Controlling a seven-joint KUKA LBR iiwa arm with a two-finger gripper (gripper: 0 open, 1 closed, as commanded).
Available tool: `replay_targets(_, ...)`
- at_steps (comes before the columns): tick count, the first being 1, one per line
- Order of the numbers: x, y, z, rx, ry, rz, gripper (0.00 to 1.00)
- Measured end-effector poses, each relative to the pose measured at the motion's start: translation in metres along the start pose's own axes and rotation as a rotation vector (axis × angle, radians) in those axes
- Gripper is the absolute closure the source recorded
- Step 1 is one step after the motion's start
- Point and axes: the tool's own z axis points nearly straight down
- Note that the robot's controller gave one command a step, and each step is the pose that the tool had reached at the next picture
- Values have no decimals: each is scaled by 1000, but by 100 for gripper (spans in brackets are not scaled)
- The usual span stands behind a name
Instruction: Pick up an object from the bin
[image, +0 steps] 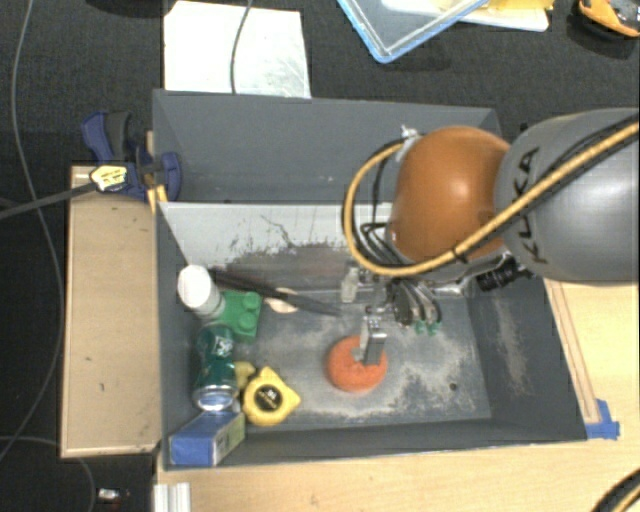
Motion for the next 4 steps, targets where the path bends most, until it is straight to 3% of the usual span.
replay_targets(1, -2, 0, -3, -1, -7, 3, 0)
replay_targets(2, 3, -9, 64, -1, -12, -49, 0)
replay_targets(3, 27, -17, 107, 1, -16, -272, 0)
replay_targets(4, -7, -84, 121, 0, -13, -255, 100)
